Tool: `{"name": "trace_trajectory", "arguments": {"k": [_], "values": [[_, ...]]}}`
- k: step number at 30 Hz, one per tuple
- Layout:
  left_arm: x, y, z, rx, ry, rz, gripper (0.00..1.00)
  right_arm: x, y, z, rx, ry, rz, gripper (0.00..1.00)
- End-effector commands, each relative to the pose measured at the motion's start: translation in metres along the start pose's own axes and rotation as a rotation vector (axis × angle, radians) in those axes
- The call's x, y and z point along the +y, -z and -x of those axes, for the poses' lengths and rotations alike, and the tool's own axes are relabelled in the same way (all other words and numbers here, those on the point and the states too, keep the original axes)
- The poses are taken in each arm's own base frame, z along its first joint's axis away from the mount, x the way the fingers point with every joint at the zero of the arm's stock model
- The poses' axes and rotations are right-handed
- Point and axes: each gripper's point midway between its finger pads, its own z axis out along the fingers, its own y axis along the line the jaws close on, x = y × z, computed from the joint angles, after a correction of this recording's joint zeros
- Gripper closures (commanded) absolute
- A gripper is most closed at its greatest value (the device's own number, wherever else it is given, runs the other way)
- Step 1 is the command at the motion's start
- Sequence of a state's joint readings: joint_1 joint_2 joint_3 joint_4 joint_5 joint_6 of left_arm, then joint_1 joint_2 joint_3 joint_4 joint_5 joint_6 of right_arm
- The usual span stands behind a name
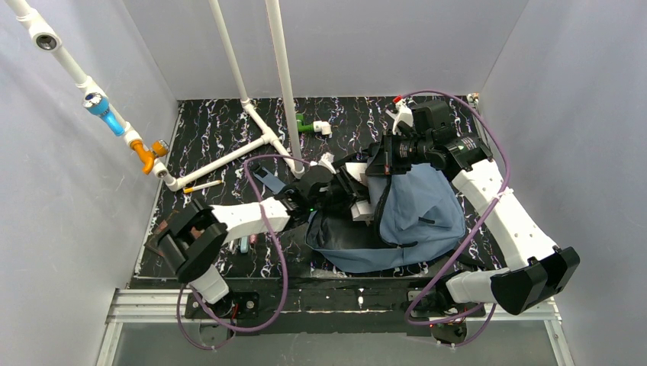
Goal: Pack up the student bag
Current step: Place the book in the student bag.
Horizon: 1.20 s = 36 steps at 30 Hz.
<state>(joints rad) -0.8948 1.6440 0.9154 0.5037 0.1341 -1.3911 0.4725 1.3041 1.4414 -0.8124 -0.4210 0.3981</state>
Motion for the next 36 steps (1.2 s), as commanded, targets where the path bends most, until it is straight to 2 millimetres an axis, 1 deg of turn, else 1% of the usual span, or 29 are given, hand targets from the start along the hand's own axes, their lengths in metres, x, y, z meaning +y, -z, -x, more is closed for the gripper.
{"name": "trace_trajectory", "arguments": {"k": [1, 2, 4, 5, 6, 7, 11, 13, 16, 18, 21, 23, 24, 27, 28, 29, 31, 33, 35, 36], "values": [[-0.014, -0.029, 0.001, -0.023, -0.04, -0.037, 0.55, 0.031, 0.019, 0.025, -0.133, 0.095, 0.111, 0.99], [-0.01, -0.032, -0.001, -0.01, -0.041, -0.029, 0.47, 0.029, 0.019, 0.024, -0.13, 0.103, 0.1, 0.99], [0.005, -0.03, -0.004, -0.004, -0.04, 0.004, 0.31, 0.026, 0.02, 0.022, -0.127, 0.112, 0.086, 0.99], [0.012, -0.027, -0.007, 0.002, -0.03, 0.02, 0.12, 0.026, 0.021, 0.022, -0.131, 0.117, 0.085, 0.99], [0.018, -0.023, -0.011, 0.017, -0.025, 0.031, 0.03, 0.026, 0.021, 0.022, -0.134, 0.121, 0.085, 0.99], [0.021, -0.018, -0.014, 0.035, -0.03, 0.037, 0.02, 0.026, 0.021, 0.022, -0.136, 0.124, 0.087, 0.99], [0.028, 0.003, -0.021, 0.064, -0.09, 0.055, 0.02, 0.023, 0.018, 0.018, -0.122, 0.134, 0.089, 0.99], [0.031, 0.012, -0.025, 0.099, -0.127, 0.095, 0.02, 0.021, 0.017, 0.016, -0.114, 0.138, 0.082, 0.99], [0.046, 0.025, -0.032, 0.148, -0.153, 0.195, 0.02, 0.02, 0.016, 0.014, -0.107, 0.144, 0.078, 0.99], [0.055, 0.034, -0.03, 0.143, -0.176, 0.259, 0.02, 0.02, 0.016, 0.014, -0.105, 0.147, 0.08, 0.99], [0.072, 0.054, -0.023, 0.137, -0.236, 0.406, 0.02, 0.019, 0.017, 0.013, -0.105, 0.148, 0.079, 0.99], [0.076, 0.064, -0.022, 0.14, -0.26, 0.44, 0.02, 0.019, 0.017, 0.012, -0.103, 0.147, 0.08, 0.99], [0.075, 0.065, -0.022, 0.14, -0.264, 0.434, 0.02, 0.019, 0.017, 0.011, -0.102, 0.147, 0.081, 0.99], [0.07, 0.056, -0.027, 0.159, -0.251, 0.389, 0.04, 0.02, 0.017, 0.012, -0.107, 0.144, 0.087, 0.99], [0.067, 0.052, -0.028, 0.168, -0.247, 0.38, 0.06, 0.02, 0.017, 0.012, -0.106, 0.139, 0.087, 0.99], [0.065, 0.047, -0.03, 0.18, -0.246, 0.375, 0.11, 0.021, 0.017, 0.012, -0.105, 0.136, 0.091, 0.99], [0.056, 0.034, -0.031, 0.199, -0.255, 0.361, 0.17, 0.022, 0.016, 0.012, -0.105, 0.128, 0.095, 0.99], [0.042, 0.019, -0.034, 0.211, -0.282, 0.335, 0.21, 0.022, 0.014, 0.012, -0.107, 0.118, 0.1, 0.99], [0.021, 0.004, -0.04, 0.245, -0.302, 0.293, 0.22, 0.021, 0.013, 0.01, -0.104, 0.11, 0.102, 0.99], [0.015, 0.0, -0.041, 0.258, -0.323, 0.288, 0.22, 0.021, 0.013, 0.01, -0.101, 0.107, 0.1, 0.99]]}}
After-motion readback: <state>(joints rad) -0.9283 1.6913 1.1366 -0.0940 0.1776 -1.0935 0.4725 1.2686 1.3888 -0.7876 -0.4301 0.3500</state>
